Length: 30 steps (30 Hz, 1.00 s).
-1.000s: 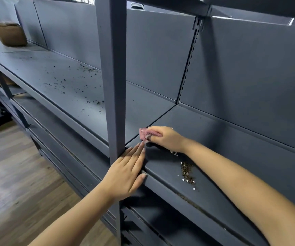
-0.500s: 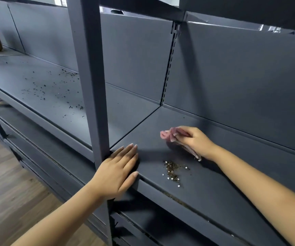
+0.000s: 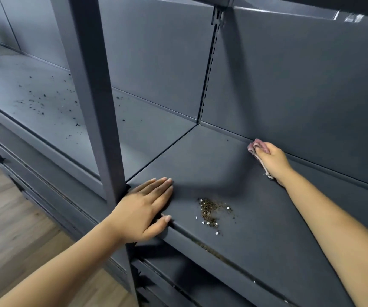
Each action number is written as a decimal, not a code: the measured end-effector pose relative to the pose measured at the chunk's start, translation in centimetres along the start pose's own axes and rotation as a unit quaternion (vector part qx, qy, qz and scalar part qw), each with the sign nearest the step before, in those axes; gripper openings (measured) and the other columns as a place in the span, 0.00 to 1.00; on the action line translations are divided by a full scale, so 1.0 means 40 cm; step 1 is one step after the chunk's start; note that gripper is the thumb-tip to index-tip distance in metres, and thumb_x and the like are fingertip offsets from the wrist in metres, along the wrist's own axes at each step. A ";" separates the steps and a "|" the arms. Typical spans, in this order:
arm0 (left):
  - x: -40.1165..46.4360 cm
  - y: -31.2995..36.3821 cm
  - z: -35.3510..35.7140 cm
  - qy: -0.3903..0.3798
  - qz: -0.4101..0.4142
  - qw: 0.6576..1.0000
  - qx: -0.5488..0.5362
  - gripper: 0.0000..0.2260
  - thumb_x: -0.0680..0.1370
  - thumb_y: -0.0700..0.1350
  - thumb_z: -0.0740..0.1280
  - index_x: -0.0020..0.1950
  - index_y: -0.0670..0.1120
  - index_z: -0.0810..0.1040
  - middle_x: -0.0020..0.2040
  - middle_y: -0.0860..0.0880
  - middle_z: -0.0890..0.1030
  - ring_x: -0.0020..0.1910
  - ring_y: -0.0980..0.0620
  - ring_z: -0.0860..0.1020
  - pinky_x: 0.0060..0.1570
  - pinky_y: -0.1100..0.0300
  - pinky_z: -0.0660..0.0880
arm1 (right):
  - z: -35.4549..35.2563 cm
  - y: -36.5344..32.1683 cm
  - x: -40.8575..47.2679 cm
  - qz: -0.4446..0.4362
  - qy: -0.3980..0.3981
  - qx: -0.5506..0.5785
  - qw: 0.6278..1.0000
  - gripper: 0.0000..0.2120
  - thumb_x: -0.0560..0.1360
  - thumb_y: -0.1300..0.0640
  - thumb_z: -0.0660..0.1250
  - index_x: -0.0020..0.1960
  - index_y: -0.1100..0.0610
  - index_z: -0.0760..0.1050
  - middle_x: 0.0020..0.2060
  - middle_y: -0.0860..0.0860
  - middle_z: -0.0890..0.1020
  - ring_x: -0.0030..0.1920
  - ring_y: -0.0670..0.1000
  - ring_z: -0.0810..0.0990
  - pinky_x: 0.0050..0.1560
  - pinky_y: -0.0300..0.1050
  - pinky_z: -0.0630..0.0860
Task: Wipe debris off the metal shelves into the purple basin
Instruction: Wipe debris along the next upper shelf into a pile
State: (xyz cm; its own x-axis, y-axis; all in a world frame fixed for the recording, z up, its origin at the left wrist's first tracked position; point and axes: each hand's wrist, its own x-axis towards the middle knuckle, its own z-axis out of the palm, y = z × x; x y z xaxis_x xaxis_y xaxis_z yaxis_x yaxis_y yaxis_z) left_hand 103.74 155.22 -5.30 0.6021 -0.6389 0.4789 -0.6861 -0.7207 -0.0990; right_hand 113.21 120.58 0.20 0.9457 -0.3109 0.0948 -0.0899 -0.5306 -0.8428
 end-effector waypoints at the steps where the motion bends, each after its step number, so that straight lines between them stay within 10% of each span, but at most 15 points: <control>1: -0.001 0.000 0.001 -0.001 -0.001 1.000 0.000 0.33 0.82 0.56 0.45 0.62 0.32 0.77 0.63 0.35 0.76 0.62 0.37 0.76 0.65 0.49 0.64 | 0.012 -0.014 0.006 0.002 -0.010 0.006 1.000 0.05 0.78 0.47 0.61 0.51 0.44 0.75 0.43 0.38 0.80 0.51 0.52 0.80 0.53 0.52 0.75; 8: -0.001 0.001 0.000 -0.010 -0.013 1.000 -0.007 0.33 0.82 0.57 0.45 0.63 0.32 0.76 0.63 0.35 0.76 0.62 0.37 0.76 0.67 0.51 0.63 | 0.107 -0.052 0.099 -0.023 -0.035 -0.004 0.999 0.06 0.76 0.44 0.62 0.50 0.44 0.75 0.52 0.50 0.82 0.51 0.57 0.82 0.46 0.49 0.77; 13: -0.002 0.002 0.003 -0.007 -0.019 1.000 -0.008 0.34 0.82 0.58 0.44 0.63 0.32 0.76 0.64 0.35 0.75 0.63 0.37 0.75 0.67 0.50 0.64 | 0.141 -0.073 0.143 -0.051 -0.082 -0.020 0.995 0.14 0.77 0.46 0.61 0.57 0.52 0.77 0.60 0.49 0.79 0.61 0.54 0.77 0.62 0.50 0.72; 30: -0.004 0.002 0.006 0.011 -0.028 0.999 -0.019 0.34 0.82 0.58 0.43 0.61 0.33 0.77 0.61 0.37 0.78 0.60 0.39 0.78 0.63 0.45 0.69 | 0.126 -0.139 -0.233 -0.116 -0.308 0.002 0.944 0.10 0.77 0.63 0.64 0.44 0.49 0.76 0.36 0.38 0.80 0.40 0.36 0.75 0.46 0.30 0.68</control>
State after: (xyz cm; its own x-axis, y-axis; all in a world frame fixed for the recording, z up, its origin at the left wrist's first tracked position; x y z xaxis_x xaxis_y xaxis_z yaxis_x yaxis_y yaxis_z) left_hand 103.67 155.20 -5.58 0.6307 -0.5917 0.5020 -0.6675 -0.7437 -0.0380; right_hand 106.46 130.42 1.32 0.9424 0.3310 -0.0477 0.1419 -0.5250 -0.8392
